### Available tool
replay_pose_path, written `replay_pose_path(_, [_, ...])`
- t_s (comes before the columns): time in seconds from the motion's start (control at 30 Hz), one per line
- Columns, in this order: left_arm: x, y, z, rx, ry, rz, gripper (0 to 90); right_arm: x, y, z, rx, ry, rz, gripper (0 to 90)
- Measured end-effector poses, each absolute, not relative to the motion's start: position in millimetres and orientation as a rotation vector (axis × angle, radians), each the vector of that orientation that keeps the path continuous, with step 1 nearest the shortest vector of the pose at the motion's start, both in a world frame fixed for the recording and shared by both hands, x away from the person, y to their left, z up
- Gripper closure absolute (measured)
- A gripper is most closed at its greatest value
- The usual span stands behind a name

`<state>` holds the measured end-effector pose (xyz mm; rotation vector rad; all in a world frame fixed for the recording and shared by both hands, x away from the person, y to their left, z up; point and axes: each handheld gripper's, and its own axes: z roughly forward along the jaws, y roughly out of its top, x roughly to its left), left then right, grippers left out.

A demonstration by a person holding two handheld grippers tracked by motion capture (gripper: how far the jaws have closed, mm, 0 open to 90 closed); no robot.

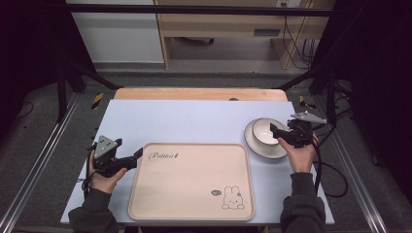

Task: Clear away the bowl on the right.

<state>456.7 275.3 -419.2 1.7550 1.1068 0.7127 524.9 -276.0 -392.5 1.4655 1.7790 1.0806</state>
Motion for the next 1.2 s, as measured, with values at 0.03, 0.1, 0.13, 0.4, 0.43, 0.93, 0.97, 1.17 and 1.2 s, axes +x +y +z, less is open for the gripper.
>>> replay_pose_path(0.03, [456.7, 275.3, -419.2, 1.755, 1.107, 0.714, 14.0, 527.1, -277.0, -392.8, 1.469, 1.778, 1.081, 30.5])
replay_pose_path(0.1, [456.7, 275.2, -419.3, 1.756, 1.108, 0.714, 14.0, 529.4, -277.7, -393.0, 1.474, 1.777, 1.078, 30.7])
replay_pose_path(0.13, [456.7, 274.9, -419.6, 1.757, 1.108, 0.715, 14.0, 531.8, -278.0, -393.3, 1.48, 1.774, 1.075, 30.9])
replay_pose_path(0.4, [457.2, 273.9, -420.7, 1.766, 1.107, 0.709, 14.0, 548.5, -284.2, -406.6, 1.522, 1.793, 1.005, 32.7])
replay_pose_path(0.43, [457.3, 273.9, -420.8, 1.765, 1.106, 0.713, 14.0, 549.7, -284.5, -407.8, 1.524, 1.793, 1.002, 32.9])
replay_pose_path(0.93, [457.7, 272.0, -422.5, 1.773, 1.103, 0.705, 14.0, 556.8, -294.9, -422.9, 1.614, 1.83, 0.938, 42.2])
replay_pose_path(0.97, [457.8, 272.1, -422.7, 1.773, 1.104, 0.704, 14.0, 557.6, -295.9, -424.9, 1.631, 1.832, 0.933, 44.1])
replay_pose_path(1.17, [457.5, 272.6, -422.1, 1.77, 1.103, 0.706, 14.0, 559.2, -299.0, -428.5, 1.662, 1.846, 0.914, 50.1])
replay_pose_path(1.2, [457.5, 272.6, -422.1, 1.77, 1.103, 0.706, 14.1, 559.2, -299.0, -428.5, 1.662, 1.846, 0.914, 50.1])
